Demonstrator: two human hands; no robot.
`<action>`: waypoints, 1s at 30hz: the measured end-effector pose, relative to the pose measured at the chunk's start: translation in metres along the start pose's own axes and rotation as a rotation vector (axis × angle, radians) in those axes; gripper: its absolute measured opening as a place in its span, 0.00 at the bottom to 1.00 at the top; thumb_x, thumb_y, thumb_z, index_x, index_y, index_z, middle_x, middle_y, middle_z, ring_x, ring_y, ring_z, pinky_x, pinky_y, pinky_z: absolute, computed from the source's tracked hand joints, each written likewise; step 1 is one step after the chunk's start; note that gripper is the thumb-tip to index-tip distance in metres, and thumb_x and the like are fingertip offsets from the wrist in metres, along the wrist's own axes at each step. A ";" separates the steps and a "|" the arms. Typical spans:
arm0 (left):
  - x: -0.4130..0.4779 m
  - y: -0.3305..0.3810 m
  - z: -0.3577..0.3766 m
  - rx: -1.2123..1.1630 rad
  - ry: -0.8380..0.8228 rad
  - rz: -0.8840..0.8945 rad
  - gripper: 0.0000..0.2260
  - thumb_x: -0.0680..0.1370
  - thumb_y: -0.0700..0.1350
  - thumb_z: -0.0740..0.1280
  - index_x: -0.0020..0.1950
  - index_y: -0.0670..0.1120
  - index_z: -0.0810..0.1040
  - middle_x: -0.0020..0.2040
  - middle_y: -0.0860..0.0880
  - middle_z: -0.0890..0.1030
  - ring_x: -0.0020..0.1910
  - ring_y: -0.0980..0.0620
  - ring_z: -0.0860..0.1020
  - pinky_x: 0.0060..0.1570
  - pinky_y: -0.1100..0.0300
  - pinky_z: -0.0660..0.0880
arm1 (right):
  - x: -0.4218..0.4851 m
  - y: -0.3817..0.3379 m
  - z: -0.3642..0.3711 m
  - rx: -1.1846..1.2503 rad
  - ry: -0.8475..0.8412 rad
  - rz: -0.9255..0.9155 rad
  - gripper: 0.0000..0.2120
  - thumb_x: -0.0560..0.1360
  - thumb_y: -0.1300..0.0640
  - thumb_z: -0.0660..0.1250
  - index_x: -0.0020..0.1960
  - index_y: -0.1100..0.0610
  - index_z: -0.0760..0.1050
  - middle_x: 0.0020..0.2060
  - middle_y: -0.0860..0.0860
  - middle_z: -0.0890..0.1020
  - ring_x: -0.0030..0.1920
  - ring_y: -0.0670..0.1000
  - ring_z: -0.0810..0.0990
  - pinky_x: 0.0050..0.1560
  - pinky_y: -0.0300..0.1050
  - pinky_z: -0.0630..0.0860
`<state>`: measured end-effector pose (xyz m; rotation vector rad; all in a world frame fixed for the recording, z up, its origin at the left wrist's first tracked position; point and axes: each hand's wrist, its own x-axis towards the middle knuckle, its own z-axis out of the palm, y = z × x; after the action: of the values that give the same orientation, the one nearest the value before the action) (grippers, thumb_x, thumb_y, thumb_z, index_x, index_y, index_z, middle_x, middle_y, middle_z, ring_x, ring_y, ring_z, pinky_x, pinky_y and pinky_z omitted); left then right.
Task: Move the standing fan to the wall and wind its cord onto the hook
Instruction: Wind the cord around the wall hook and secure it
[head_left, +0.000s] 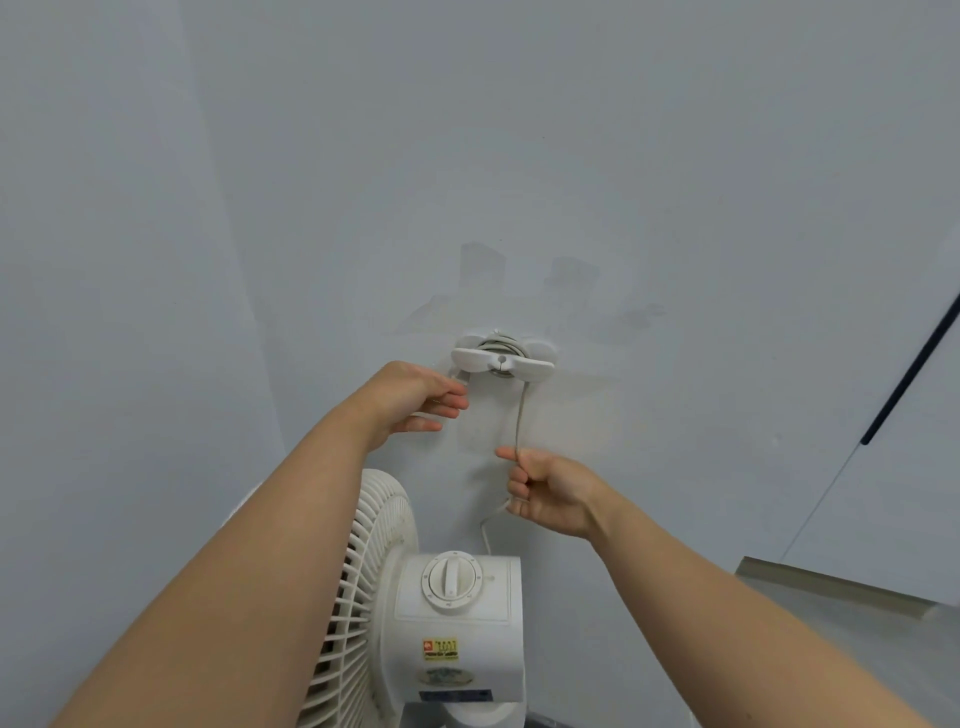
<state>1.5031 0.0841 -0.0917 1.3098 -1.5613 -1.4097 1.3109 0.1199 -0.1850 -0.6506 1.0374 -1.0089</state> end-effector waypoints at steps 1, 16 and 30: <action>0.000 0.000 0.001 0.014 -0.019 0.007 0.08 0.79 0.41 0.61 0.53 0.43 0.80 0.46 0.48 0.83 0.45 0.54 0.80 0.47 0.61 0.77 | 0.002 0.001 0.002 -0.029 -0.006 0.012 0.13 0.81 0.62 0.50 0.50 0.58 0.74 0.27 0.49 0.70 0.29 0.46 0.67 0.37 0.42 0.68; 0.012 -0.003 0.023 0.256 -0.358 0.087 0.17 0.79 0.33 0.57 0.65 0.45 0.72 0.55 0.49 0.79 0.59 0.54 0.74 0.58 0.58 0.68 | 0.011 0.002 0.024 -0.574 0.113 0.208 0.16 0.80 0.61 0.52 0.43 0.54 0.77 0.31 0.49 0.68 0.33 0.47 0.67 0.44 0.44 0.70; 0.021 -0.012 0.019 0.661 -0.208 0.014 0.16 0.82 0.47 0.56 0.36 0.49 0.74 0.37 0.53 0.77 0.39 0.57 0.74 0.37 0.62 0.66 | -0.005 -0.025 0.017 -1.243 0.336 -0.321 0.17 0.75 0.53 0.64 0.29 0.57 0.71 0.30 0.56 0.79 0.30 0.51 0.75 0.34 0.42 0.71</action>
<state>1.4826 0.0712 -0.1106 1.5382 -2.2967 -1.0764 1.3169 0.1132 -0.1552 -1.7308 1.8968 -0.6509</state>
